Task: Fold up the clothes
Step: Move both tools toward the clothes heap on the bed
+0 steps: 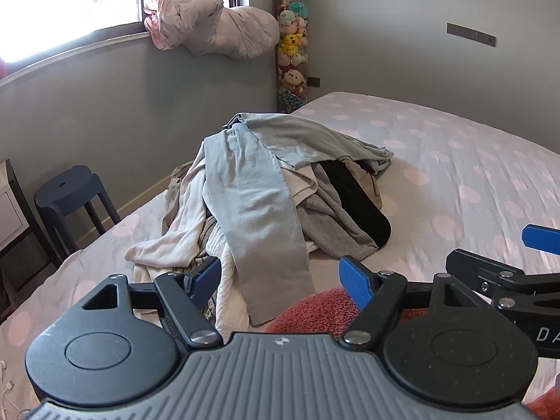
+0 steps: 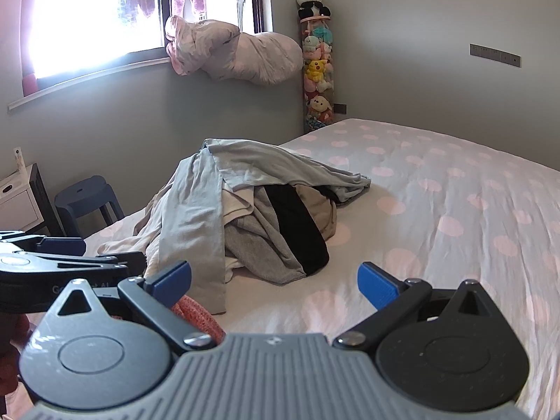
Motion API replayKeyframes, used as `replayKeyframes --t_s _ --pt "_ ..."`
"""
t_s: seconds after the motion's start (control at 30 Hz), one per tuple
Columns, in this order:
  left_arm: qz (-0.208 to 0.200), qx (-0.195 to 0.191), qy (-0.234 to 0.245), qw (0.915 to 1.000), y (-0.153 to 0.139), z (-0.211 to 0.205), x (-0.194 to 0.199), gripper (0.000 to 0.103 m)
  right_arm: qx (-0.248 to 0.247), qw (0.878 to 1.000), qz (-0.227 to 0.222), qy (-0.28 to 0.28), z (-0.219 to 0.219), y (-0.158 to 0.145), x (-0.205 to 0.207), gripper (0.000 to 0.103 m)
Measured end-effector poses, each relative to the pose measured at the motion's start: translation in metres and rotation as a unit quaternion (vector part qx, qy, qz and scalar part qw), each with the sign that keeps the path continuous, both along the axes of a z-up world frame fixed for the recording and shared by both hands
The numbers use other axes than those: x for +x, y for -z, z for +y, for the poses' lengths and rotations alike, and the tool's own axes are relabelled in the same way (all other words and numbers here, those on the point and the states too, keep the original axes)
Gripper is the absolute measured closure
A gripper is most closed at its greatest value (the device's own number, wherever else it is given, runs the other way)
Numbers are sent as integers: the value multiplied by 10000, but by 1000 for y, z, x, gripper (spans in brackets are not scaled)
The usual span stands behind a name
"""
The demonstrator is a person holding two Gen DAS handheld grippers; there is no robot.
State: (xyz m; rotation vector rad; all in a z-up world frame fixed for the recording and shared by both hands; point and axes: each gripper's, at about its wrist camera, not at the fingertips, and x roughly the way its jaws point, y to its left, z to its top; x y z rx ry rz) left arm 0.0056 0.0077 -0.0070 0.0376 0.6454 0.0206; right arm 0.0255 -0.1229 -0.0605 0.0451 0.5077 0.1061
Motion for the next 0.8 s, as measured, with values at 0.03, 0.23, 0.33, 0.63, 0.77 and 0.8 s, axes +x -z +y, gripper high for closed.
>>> replayKeyframes --t_s 0.03,0.23,0.33,0.63,0.77,0.8 --pt "20 -29 -4 10000 0 0 0 37 -6 10000 4 -5 1 0 0 1" --pt "15 -31 -42 10000 0 1 -1 40 -29 10000 22 -29 3 1 1 1" --pt "-22 -73 -45 10000 0 2 -1 40 -33 10000 26 -39 3 1 1 1" --pt "-355 204 154 9990 -4 -6 -4 40 -42 10000 41 -68 5 4 2 1" --pt "-411 229 161 9988 -6 -7 -4 40 -33 10000 34 -70 5 5 1 1" --pt "-411 230 174 9987 -6 -7 -4 40 -29 10000 34 -69 5 5 1 1"
